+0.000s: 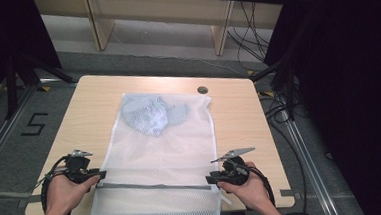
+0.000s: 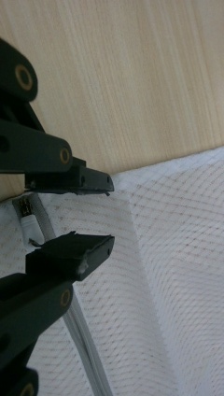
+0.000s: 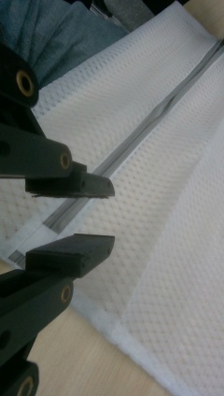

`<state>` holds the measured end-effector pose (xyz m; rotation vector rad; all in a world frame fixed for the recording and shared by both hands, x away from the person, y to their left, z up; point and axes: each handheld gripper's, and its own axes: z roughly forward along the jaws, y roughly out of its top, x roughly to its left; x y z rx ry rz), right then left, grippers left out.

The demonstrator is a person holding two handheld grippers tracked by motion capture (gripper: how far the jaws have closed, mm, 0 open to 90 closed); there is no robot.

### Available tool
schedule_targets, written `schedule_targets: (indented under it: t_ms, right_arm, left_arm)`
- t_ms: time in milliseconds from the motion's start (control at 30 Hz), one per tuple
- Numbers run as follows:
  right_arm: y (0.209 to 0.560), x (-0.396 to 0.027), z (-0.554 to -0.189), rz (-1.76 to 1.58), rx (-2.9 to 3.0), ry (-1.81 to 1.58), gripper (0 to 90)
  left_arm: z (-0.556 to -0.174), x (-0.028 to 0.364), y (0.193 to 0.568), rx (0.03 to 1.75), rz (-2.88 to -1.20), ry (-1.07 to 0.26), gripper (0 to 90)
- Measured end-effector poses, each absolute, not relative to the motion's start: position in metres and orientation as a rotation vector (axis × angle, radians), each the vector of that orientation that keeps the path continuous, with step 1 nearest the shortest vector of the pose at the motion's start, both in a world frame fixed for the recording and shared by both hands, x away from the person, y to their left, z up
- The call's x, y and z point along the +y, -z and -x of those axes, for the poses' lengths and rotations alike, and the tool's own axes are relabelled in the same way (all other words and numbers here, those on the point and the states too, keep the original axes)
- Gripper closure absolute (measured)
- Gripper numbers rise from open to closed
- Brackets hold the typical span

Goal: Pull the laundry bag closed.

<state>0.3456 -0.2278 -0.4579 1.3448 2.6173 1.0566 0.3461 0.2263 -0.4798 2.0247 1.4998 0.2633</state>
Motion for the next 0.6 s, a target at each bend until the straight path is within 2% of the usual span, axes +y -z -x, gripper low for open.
schedule_targets:
  t_ms: [100,233,600]
  right_arm:
    - [0.458,-0.224,-0.346,-1.321,2.611,-1.09,73.9]
    - [0.455,-0.205,-0.344,-1.294,2.667,-1.104,78.0]
    - [0.449,-0.16,-0.344,-1.142,2.743,-1.133,77.6]
  left_arm:
    - [-0.347,0.225,0.48,1.514,-1.995,-0.271,70.8]
    - [-0.349,0.226,0.478,1.544,-2.057,-0.256,79.2]
    - [-0.353,0.227,0.479,1.529,-2.089,-0.259,82.9]
